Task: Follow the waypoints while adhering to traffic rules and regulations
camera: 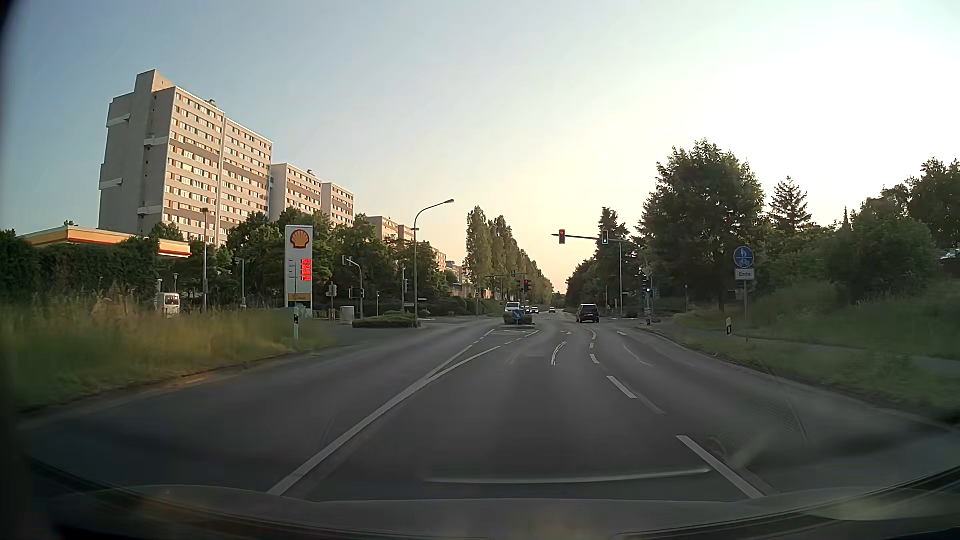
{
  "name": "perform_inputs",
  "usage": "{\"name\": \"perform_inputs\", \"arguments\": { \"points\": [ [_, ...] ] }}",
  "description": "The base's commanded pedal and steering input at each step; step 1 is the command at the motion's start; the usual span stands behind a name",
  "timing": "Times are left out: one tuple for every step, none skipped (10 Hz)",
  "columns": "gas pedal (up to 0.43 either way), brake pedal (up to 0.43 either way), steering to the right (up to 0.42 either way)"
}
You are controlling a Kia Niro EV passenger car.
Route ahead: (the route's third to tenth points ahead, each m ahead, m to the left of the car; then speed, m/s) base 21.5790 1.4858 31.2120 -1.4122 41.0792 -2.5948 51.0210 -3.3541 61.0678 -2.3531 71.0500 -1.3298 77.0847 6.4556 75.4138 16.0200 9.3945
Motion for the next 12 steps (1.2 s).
{"name": "perform_inputs", "arguments": {
  "points": [
    [0.0, 0.189, 0.018],
    [0.0, 0.195, 0.019],
    [0.0, 0.195, 0.019],
    [0.0, 0.195, 0.02],
    [0.0, 0.201, 0.021],
    [0.0, 0.201, 0.021],
    [0.0, 0.201, 0.022],
    [0.0, 0.207, 0.023],
    [0.0, 0.207, 0.024],
    [0.0, 0.207, 0.026],
    [0.0, 0.213, 0.026],
    [0.0, 0.213, 0.026]
  ]
}}
